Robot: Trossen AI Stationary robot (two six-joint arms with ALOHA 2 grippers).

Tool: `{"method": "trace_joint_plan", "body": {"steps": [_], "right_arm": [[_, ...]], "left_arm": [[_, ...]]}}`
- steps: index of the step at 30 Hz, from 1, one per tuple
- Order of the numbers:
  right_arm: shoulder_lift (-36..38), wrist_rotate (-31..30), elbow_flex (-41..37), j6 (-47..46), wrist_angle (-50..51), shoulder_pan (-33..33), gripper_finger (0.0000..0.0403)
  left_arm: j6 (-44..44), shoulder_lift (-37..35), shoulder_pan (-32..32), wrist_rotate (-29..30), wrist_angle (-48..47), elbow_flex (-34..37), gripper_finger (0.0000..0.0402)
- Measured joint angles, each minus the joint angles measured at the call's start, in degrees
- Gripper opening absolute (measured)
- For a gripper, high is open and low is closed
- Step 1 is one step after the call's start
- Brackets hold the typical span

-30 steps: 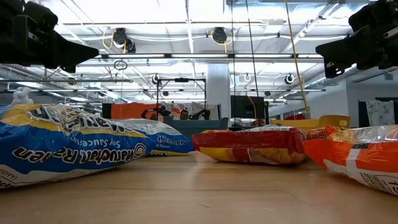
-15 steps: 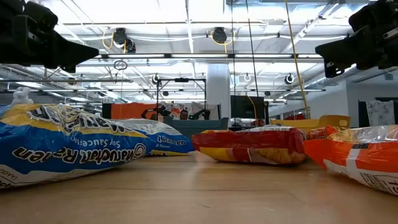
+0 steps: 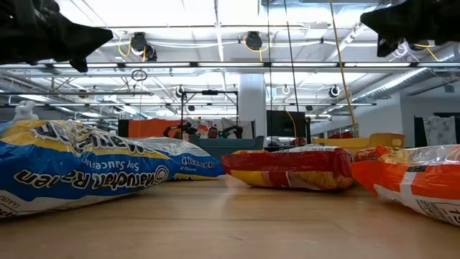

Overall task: Sort Maruchan noodles
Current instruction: Put the top blue right noodle pack into the yellow bin

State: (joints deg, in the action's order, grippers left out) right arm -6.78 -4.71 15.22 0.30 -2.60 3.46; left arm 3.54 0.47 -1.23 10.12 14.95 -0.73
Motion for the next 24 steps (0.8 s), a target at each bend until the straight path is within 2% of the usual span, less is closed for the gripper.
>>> {"method": "trace_joint_plan", "body": {"steps": [3, 10, 14, 18, 24], "right_arm": [[-5.4, -0.7, 7.1, -0.7, 1.7, 0.0, 0.0000], [-22.1, -9.1, 25.4, 5.5, 9.1, 0.0, 0.0000], [-31.1, -13.6, 35.3, 6.4, 16.1, 0.0, 0.0000], [-38.4, -17.7, 40.8, 4.3, 21.7, 0.0, 0.0000], [-45.3, -20.9, 42.2, -1.9, 31.8, 0.0, 0.0000]], "left_arm": [[-1.5, 0.0, 0.0, 0.0, 0.2, 0.0, 0.0024], [4.4, 0.0, 0.0, -0.1, 1.8, 0.0, 0.0024], [0.9, 0.3, 0.0, -1.3, 1.2, -2.0, 0.0024], [-2.9, 1.8, 0.0, -1.6, -1.9, -4.6, 0.0024], [-7.3, 7.3, 0.0, 1.4, -8.0, -9.7, 0.0024]]}}
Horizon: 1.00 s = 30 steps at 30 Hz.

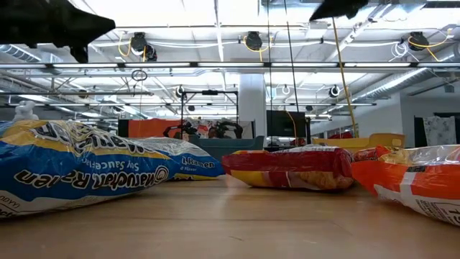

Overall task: Sort Maruchan noodles
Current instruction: Put the top blue right noodle pack into the yellow bin

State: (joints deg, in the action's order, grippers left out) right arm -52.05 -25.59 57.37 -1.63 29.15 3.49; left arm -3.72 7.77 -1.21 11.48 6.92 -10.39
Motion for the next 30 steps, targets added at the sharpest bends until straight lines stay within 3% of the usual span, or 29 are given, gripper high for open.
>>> {"method": "trace_joint_plan", "body": {"steps": [11, 20, 30], "right_arm": [[-7.3, -0.1, 0.0, -19.9, 21.8, 0.0, 0.0046], [-11.3, 4.8, -2.3, -24.7, 24.6, 2.2, 0.0102], [-11.6, 6.2, -7.7, -34.5, 26.8, 4.9, 0.0100]], "left_arm": [[-4.6, 13.8, 0.0, 3.1, -0.8, -5.9, 0.0024], [-2.5, 24.3, 0.0, 2.1, 0.4, -10.3, 0.0024], [1.1, 28.9, 0.0, 2.0, 1.2, -12.7, 0.0024]]}}
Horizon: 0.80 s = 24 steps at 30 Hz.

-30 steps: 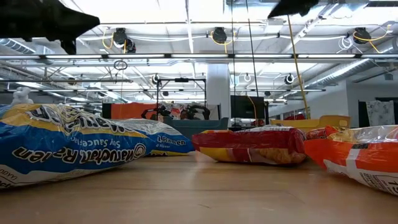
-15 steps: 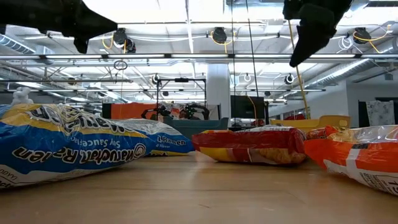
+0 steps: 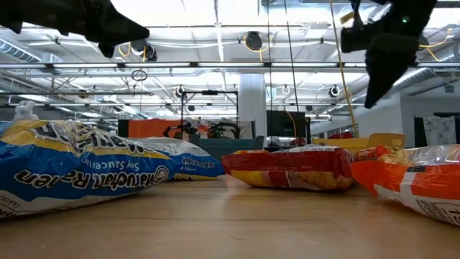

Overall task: Sort Maruchan noodles
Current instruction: Put the top blue right noodle pack into the yellow bin

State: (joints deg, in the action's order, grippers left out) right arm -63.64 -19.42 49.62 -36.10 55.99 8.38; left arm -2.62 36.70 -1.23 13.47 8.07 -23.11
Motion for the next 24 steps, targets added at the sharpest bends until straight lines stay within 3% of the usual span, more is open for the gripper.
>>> {"method": "trace_joint_plan", "body": {"steps": [6, 14, 24], "right_arm": [[0.0, 0.0, -4.7, -3.9, 0.1, 4.2, 0.0116], [0.0, -1.2, -8.9, -0.7, -0.6, 5.4, 0.0151], [0.0, 1.6, -16.7, 0.4, -8.2, 5.2, 0.0144]], "left_arm": [[0.4, 2.1, 0.0, 0.0, -0.3, 0.0, 0.0024], [1.0, 3.9, 0.0, 0.0, 1.2, 0.0, 0.0024], [3.0, 3.9, 0.0, 0.0, 3.8, 0.0, 0.0024]]}}
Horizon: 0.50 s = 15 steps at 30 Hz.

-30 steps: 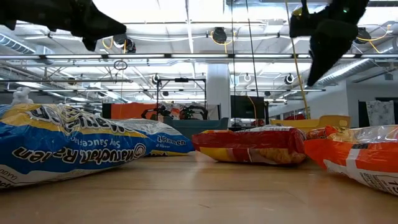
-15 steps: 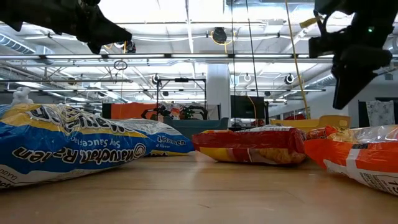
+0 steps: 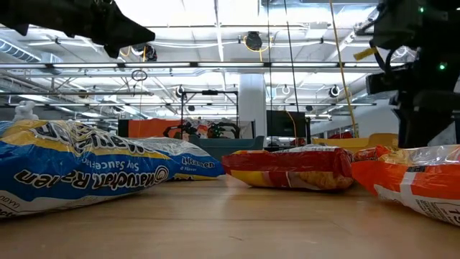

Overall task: Sort Maruchan noodles
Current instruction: Put the top blue right noodle pack into the yellow bin

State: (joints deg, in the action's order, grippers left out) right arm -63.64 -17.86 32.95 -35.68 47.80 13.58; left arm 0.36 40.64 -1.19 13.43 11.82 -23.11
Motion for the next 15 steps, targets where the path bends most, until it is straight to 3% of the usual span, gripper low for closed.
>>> {"method": "trace_joint_plan", "body": {"steps": [6, 15], "right_arm": [[0.0, -0.2, -2.1, -2.7, -1.6, 0.0, 0.0170], [0.1, 1.2, -8.1, 1.4, -13.5, -2.7, 0.0187]], "left_arm": [[2.4, 0.0, 0.1, 0.0, 2.2, 0.0, 0.0046], [-0.9, 0.0, 1.2, 0.1, 1.3, 0.0, 0.0096]]}}
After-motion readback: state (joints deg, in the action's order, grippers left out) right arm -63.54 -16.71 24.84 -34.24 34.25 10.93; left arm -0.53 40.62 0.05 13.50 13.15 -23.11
